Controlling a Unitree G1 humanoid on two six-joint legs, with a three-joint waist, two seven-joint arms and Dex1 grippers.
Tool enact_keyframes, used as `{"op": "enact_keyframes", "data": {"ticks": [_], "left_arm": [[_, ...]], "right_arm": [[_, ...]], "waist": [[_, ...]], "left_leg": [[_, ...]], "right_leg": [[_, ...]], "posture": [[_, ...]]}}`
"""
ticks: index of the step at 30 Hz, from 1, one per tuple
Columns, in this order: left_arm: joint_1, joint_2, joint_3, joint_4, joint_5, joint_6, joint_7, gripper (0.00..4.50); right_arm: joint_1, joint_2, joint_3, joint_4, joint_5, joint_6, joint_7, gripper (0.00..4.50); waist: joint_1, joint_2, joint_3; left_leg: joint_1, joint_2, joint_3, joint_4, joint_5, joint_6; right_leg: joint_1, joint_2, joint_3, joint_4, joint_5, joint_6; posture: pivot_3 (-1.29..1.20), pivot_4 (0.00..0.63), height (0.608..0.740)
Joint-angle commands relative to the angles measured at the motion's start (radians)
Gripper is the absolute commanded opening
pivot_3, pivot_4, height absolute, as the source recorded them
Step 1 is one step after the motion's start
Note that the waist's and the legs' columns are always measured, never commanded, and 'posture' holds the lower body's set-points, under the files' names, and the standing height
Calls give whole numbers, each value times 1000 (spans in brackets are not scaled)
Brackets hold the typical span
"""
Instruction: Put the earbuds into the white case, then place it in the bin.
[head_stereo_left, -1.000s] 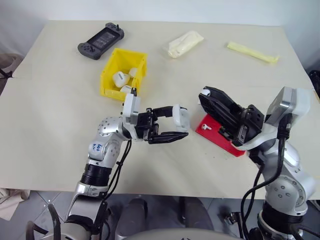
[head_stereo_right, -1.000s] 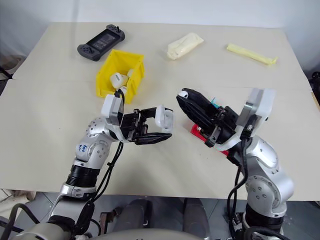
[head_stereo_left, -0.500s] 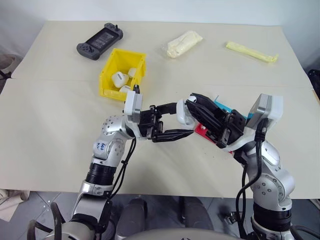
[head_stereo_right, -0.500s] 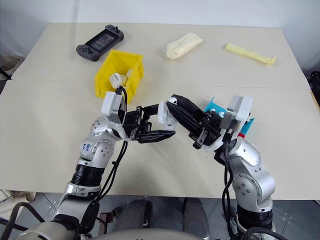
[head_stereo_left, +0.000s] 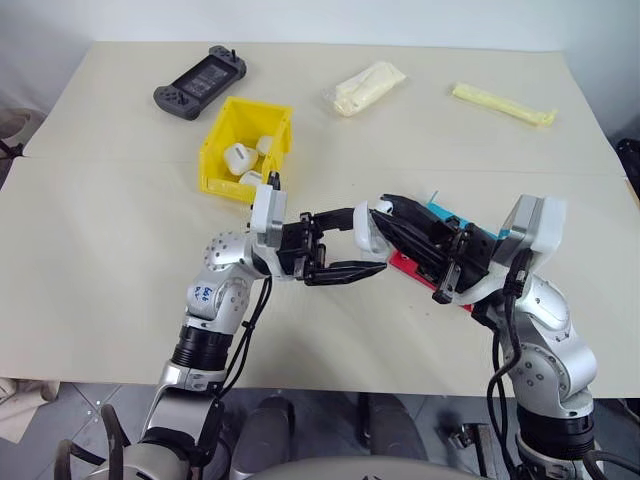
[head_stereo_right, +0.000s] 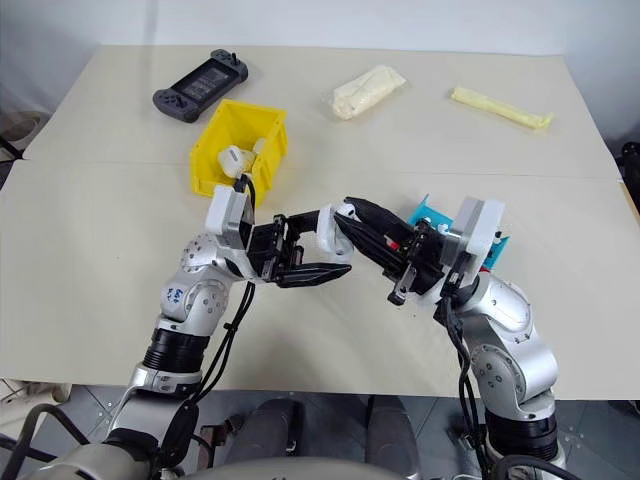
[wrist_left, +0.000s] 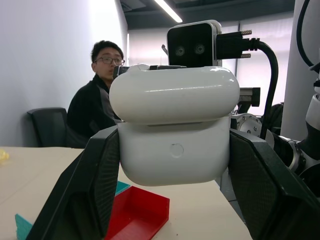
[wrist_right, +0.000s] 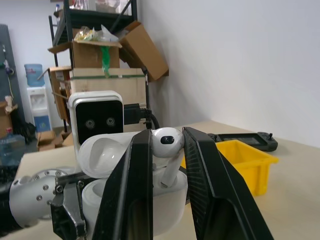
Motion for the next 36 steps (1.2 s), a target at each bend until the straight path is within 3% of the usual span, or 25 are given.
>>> {"op": "enact_keyframes", "data": {"ticks": [1,31,36], "left_arm": [[-37,-25,14,-37,-23,-35,11,2824],[-67,-77,10,0,-9,-102,-22,2824],[-71,-84,12,7,-3,-110,-25,2824]], "right_arm": [[18,-38,46,19,-44,-17,55,514],[-32,-105,78,85,41,71,88,514],[-49,-118,64,81,79,100,78,2162]], "waist": [[0,0,0],[0,0,0],[1,0,0]], "left_leg": [[0,0,0,0,0,0],[0,0,0,0,0,0],[0,0,0,0,0,0]], "right_leg": [[0,0,0,0,0,0],[0,0,0,0,0,0],[0,0,0,0,0,0]], "posture": [[0,150,740],[0,150,740],[0,150,740]]}}
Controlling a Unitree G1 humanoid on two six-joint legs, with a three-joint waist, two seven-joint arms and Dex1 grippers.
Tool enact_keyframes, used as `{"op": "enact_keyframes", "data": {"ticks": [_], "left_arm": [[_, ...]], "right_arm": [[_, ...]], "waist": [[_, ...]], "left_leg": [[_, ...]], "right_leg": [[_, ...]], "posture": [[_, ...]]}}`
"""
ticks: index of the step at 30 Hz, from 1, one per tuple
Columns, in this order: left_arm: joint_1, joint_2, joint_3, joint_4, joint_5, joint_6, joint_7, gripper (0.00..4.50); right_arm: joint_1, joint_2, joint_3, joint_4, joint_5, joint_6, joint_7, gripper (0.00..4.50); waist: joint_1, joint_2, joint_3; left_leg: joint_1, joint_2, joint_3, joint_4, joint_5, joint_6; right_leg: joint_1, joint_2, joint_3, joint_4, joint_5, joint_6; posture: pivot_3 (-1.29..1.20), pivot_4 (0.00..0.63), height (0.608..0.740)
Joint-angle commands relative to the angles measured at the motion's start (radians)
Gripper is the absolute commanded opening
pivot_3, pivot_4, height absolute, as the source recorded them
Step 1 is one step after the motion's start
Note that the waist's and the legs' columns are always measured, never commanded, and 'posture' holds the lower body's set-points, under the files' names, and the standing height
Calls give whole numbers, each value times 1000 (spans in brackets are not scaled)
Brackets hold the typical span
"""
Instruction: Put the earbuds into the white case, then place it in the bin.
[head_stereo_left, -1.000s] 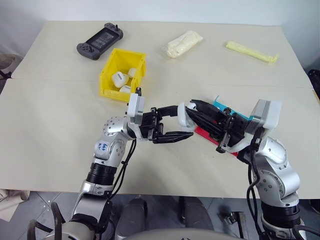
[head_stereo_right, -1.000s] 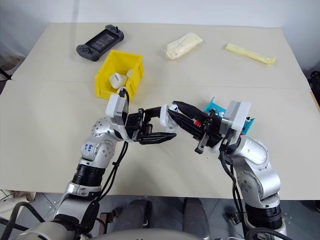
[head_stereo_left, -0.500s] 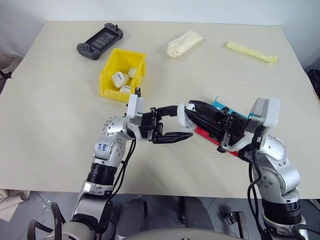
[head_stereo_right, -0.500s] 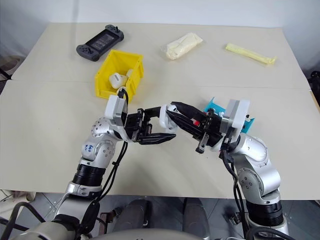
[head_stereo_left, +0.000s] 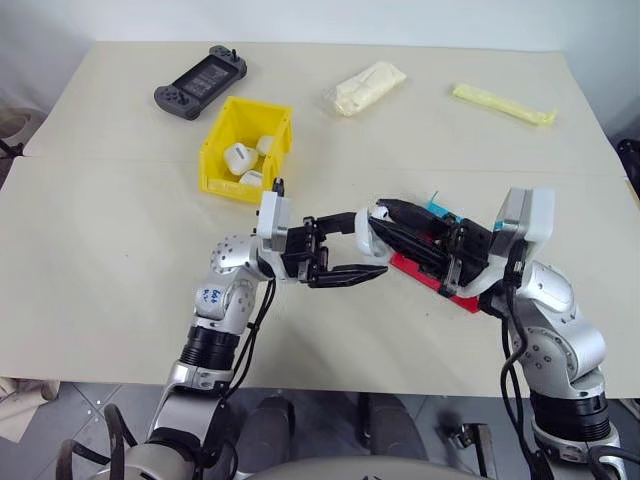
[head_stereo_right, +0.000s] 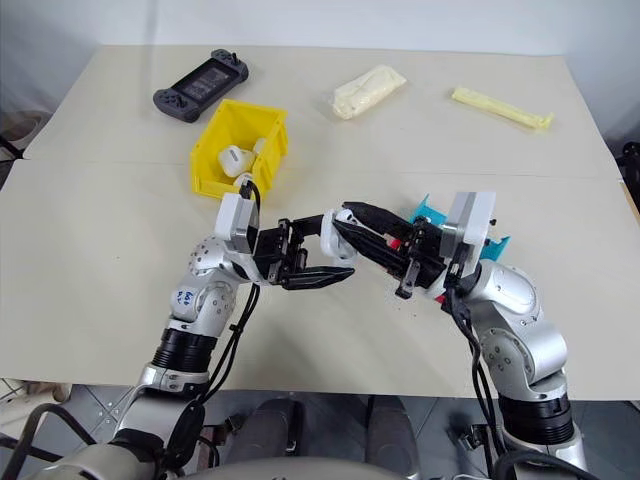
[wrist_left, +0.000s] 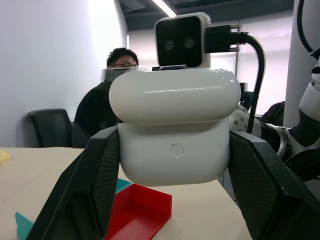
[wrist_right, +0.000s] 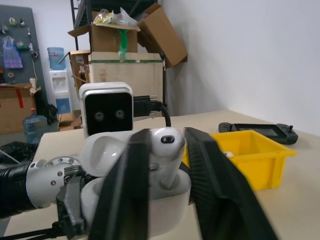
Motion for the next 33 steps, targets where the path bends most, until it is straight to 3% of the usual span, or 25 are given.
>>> {"op": "enact_keyframes", "data": {"ticks": [1,7,8,13,17,24,28,33], "left_arm": [[-64,-45,7,-46,-36,-41,17,2824],[-64,-51,9,-38,-31,-52,12,2824],[-63,-52,9,-37,-30,-54,12,2824],[-42,-27,20,-7,-12,-61,9,2824],[-11,24,38,62,20,-119,-26,2824],[28,84,50,59,19,-163,-53,2824],[38,87,41,48,11,-194,-80,2824],[50,77,18,23,19,-201,-74,2824]], "right_arm": [[13,-27,57,-5,4,74,24,2501],[0,-42,25,-10,24,74,18,4347],[1,-45,14,-12,29,75,15,4482],[69,-119,-128,-84,85,74,8,4482],[235,-226,-327,-143,113,73,49,4482],[565,-300,-610,5,-72,-91,244,4482],[583,-306,-636,140,-135,-176,288,4482],[484,-417,-556,240,-217,-134,290,4482]], "waist": [[0,0,0],[1,0,0],[1,0,0],[7,0,0],[20,0,0],[30,-1,0],[22,-1,0],[14,1,-1]], "left_leg": [[0,0,0,0,0,0],[0,0,0,0,0,0],[0,0,0,0,0,0],[-1,0,0,0,0,0],[-1,0,1,0,0,1],[0,0,2,0,-1,1],[1,0,3,0,-1,2],[2,0,5,0,-1,2]], "right_leg": [[0,0,0,0,0,0],[0,0,0,0,0,0],[0,0,0,0,0,0],[0,0,0,-1,0,0],[0,0,0,-2,0,0],[1,0,0,-2,0,0],[2,0,1,-3,1,2],[2,0,3,-3,1,1]], "posture": [[0,150,740],[0,150,740],[0,150,740],[0,150,740],[0,150,740],[0,150,740],[0,150,740],[0,150,740]]}}
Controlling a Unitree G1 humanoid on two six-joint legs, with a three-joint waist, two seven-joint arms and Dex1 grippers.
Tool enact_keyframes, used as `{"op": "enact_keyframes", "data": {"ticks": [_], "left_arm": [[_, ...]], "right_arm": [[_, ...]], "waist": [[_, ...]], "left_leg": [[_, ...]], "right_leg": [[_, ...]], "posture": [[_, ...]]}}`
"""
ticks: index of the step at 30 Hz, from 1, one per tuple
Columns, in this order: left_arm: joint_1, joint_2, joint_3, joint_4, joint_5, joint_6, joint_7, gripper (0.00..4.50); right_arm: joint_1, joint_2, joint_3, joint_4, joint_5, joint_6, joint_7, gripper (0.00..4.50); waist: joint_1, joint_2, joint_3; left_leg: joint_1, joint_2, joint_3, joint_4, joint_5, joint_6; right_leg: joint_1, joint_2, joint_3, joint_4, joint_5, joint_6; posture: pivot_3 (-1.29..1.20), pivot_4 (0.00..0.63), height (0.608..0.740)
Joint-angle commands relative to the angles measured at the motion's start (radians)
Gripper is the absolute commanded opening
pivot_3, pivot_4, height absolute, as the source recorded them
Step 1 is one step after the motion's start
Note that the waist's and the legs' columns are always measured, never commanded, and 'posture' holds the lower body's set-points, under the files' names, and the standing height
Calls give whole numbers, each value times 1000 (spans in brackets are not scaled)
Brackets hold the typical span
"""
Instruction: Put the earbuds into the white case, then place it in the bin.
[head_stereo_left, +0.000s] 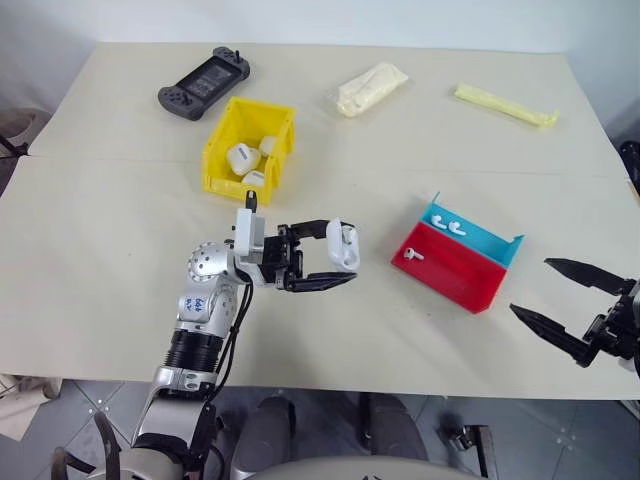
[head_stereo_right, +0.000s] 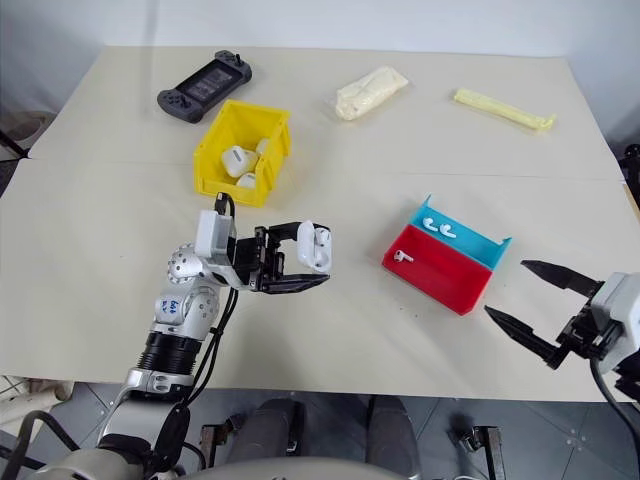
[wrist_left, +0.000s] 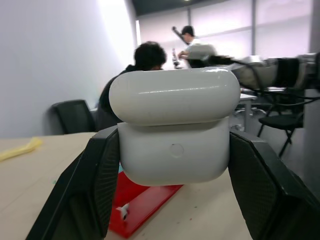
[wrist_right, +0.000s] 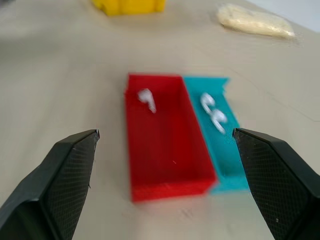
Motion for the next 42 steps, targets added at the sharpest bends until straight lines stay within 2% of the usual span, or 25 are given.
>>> {"op": "enact_keyframes", "data": {"ticks": [1,5,7,12,15,21,28,32,36,42], "left_arm": [[10,-9,-13,-51,-5,-15,12,2824],[29,-19,-25,-74,1,-15,36,2824],[35,-23,-30,-78,3,-13,49,2824],[36,-42,-40,-76,13,-26,79,2824],[42,-53,-46,-83,17,-35,94,2824],[56,-59,-51,-92,21,-44,117,2824],[53,-64,-48,-87,19,-55,135,2824],[54,-67,-50,-89,19,-56,141,2824],[53,-66,-51,-94,16,-54,142,2824],[48,-61,-47,-94,15,-52,142,2824]], "right_arm": [[-78,-94,53,19,-43,56,-11,4482],[-309,-206,202,78,-67,159,-16,4482],[-516,-244,357,163,-157,241,-46,4482],[-903,-214,662,389,-384,327,-62,4482],[-1031,-179,791,510,-493,281,-25,4482],[-1165,-109,922,683,-620,219,34,4482],[-1230,-68,966,786,-671,188,141,4482],[-1250,-40,976,832,-694,173,166,3618],[-1260,-21,971,854,-712,172,174,2222],[-1272,0,970,885,-730,152,183,2222]], "waist": [[0,1,-1],[-4,2,0],[-4,2,0],[-3,2,0],[-2,2,0],[-3,2,0],[-17,2,0],[-19,2,0],[-19,2,0],[-18,2,0]], "left_leg": [[0,0,0,0,0,0],[-1,0,-1,1,0,0],[-1,0,-1,1,0,0],[-3,0,-3,1,1,-1],[-4,-1,-2,0,0,-1],[-6,-1,-3,0,0,0],[-5,-1,-3,1,1,-1],[-5,-1,-3,0,1,-1],[-5,0,-3,1,1,-1],[-5,0,-3,1,1,-1]], "right_leg": [[0,0,0,0,0,0],[0,-1,0,0,0,0],[0,0,-1,0,0,0],[-2,-1,-2,-2,0,0],[-2,-1,-2,-2,0,0],[-3,-2,-4,-3,0,0],[-3,-2,-4,-1,0,0],[-3,-1,-4,-1,0,0],[-3,-1,-4,-1,0,0],[-3,-1,-4,-1,0,0]], "posture": [[0,150,740],[0,150,740],[0,150,740],[0,150,740],[0,150,740],[0,150,740],[0,150,740],[0,150,740],[0,150,740],[0,150,740]]}}
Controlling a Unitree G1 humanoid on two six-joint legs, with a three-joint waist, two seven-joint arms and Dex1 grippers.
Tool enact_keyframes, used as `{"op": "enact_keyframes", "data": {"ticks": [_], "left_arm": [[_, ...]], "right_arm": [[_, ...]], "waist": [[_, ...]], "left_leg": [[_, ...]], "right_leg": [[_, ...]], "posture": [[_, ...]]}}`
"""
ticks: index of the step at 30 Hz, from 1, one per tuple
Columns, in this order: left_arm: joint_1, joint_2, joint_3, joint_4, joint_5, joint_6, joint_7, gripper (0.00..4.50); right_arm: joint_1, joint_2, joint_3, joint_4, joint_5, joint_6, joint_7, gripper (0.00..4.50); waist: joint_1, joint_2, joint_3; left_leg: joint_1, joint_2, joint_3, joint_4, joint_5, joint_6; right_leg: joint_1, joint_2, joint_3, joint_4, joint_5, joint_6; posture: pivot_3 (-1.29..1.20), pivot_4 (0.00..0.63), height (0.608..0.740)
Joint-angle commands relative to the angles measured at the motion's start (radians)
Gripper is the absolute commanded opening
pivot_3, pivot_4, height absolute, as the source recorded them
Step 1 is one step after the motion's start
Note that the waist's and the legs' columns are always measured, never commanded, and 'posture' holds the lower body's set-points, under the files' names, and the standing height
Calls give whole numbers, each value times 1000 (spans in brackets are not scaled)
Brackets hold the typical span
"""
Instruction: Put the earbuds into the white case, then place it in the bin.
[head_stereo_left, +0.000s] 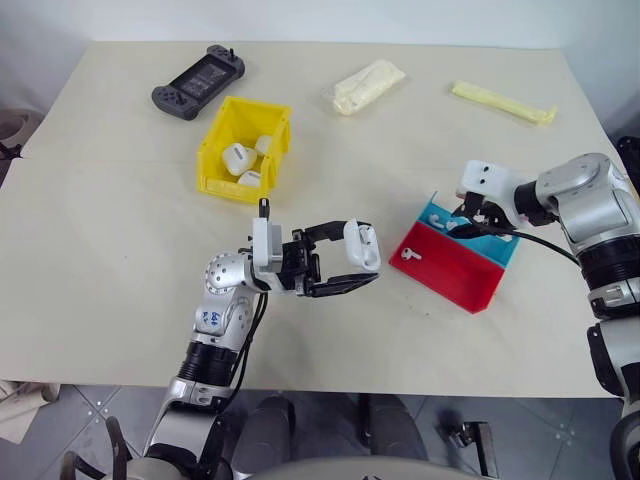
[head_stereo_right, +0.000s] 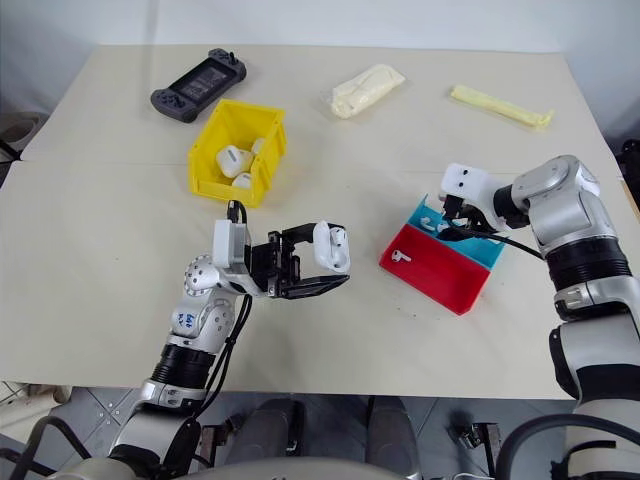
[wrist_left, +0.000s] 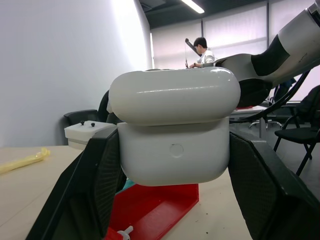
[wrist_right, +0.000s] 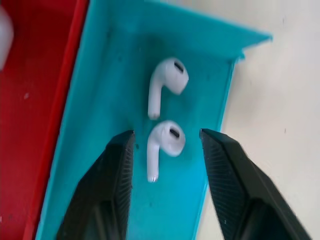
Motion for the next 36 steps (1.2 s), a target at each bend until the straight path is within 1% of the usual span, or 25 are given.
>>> {"op": "enact_keyframes", "data": {"ticks": [1,14,20,23,24,26,27,32,36], "left_arm": [[-5,2,-1,-45,-8,-9,5,2824],[6,17,3,-66,-9,-7,21,2824],[1,15,2,-61,-8,-10,23,2824],[2,17,3,-64,-9,-8,24,2824],[3,18,2,-66,-10,-7,24,2824],[4,21,2,-69,-10,-4,24,2824],[4,22,2,-69,-11,-3,23,2824],[0,24,2,-66,-12,-2,22,2824],[-5,21,-1,-62,-12,-1,20,2824]], "right_arm": [[-12,3,-4,15,-19,-16,15,2222],[-32,3,8,61,-75,-15,55,2222],[-33,16,3,66,-76,-14,53,2222],[-26,19,2,63,-74,-14,51,1658],[-24,20,1,61,-74,-13,51,1410],[-21,22,-2,55,-72,-9,50,762],[-20,23,-4,53,-71,-7,47,541],[-10,20,-12,38,-66,0,45,541],[-3,-11,-61,-11,-37,19,35,541]], "waist": [[0,0,0],[0,0,0],[0,0,0],[-1,0,0],[-1,0,0],[-1,0,0],[-1,0,0],[-1,0,0],[0,0,0]], "left_leg": [[0,0,0,0,0,0],[0,0,0,0,0,0],[0,0,0,0,0,0],[1,0,0,0,0,0],[1,0,0,0,0,0],[1,0,0,0,0,0],[1,0,0,0,0,0],[1,0,0,1,0,0],[1,0,0,1,0,0]], "right_leg": [[0,0,0,0,0,0],[0,0,0,0,0,0],[0,0,0,1,0,0],[0,0,0,1,0,0],[0,0,0,1,0,0],[0,0,0,1,0,0],[0,0,0,1,0,0],[1,0,0,1,0,0],[0,0,0,1,0,0]], "posture": [[0,150,740],[0,150,740],[0,150,740],[0,150,740],[0,150,740],[0,150,740],[0,150,740],[0,150,740],[0,150,740]]}}
